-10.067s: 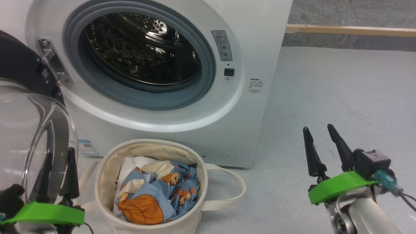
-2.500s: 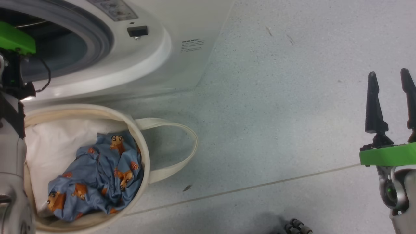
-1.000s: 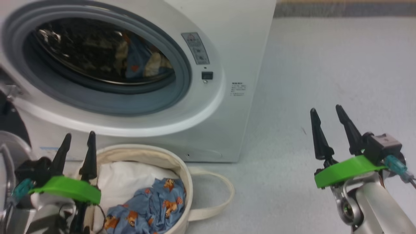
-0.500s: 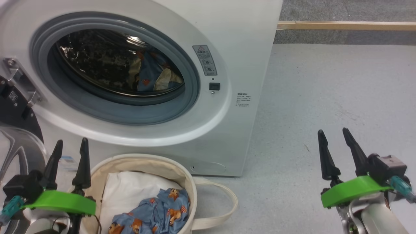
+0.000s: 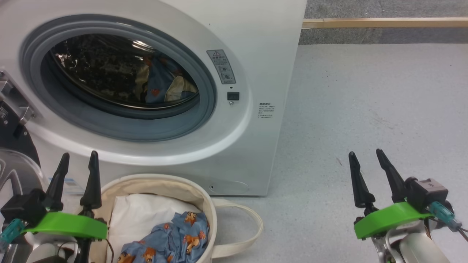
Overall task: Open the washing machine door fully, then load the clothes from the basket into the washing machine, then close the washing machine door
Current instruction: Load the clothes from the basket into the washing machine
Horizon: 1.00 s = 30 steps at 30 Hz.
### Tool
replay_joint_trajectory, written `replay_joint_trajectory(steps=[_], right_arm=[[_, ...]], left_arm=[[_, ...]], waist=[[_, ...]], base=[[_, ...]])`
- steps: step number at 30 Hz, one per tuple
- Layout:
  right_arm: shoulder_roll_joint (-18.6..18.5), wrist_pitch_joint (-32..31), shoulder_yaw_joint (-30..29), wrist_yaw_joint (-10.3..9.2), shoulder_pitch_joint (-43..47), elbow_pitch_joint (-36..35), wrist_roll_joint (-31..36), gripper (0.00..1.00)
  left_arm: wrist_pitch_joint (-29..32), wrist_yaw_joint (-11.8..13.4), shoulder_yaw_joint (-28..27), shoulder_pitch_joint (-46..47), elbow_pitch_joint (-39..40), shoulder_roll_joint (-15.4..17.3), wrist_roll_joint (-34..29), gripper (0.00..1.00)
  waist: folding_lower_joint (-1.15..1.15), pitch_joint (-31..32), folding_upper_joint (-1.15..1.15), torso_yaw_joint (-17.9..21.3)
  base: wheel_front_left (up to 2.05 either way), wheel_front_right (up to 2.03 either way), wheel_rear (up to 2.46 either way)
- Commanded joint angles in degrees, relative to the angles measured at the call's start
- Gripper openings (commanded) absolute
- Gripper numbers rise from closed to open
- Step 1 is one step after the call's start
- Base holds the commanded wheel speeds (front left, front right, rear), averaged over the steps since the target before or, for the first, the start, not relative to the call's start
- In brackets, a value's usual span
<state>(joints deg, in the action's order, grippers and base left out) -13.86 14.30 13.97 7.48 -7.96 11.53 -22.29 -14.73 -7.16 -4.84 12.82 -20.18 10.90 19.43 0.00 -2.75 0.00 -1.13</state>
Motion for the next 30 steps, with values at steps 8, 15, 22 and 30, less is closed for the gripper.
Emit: replay_joint_trajectory(steps=[8, 15, 22, 30], right_arm=[[-0.6, 0.7, 1.1, 0.01, -2.4, -1.6, -0.4, 1.0], [-0.5, 0.7, 0.9, 0.01, -2.5, -1.9, -0.2, 1.0], [-0.9, 0.7, 1.8, 0.01, -3.8, -1.5, -0.3, 1.0], [-2.8, 0.7, 3.6, 0.01, -8.4, -0.4, 0.2, 1.0]], left_arm=[[-0.3, -0.3, -2.5, 1.2, 2.2, 1.5, 0.2, 1.0], [-0.3, -0.3, -2.5, 1.2, 2.2, 1.3, 0.2, 1.0], [-0.3, -0.3, -1.5, 1.8, 0.5, 1.5, 0.8, 1.0], [-0.3, -0.3, 2.6, 6.0, -8.0, 1.0, 2.7, 1.0]], waist=[[0.0, -0.5, 0.0, 0.1], [0.0, -0.7, 0.0, 0.3], [0.0, -2.7, 0.0, 0.7], [0.0, -8.9, 0.0, 0.8]], base=[[0.0, 0.0, 0.0], [0.0, 0.0, 0.0], [0.0, 0.0, 0.0], [0.0, 0.0, 0.0]])
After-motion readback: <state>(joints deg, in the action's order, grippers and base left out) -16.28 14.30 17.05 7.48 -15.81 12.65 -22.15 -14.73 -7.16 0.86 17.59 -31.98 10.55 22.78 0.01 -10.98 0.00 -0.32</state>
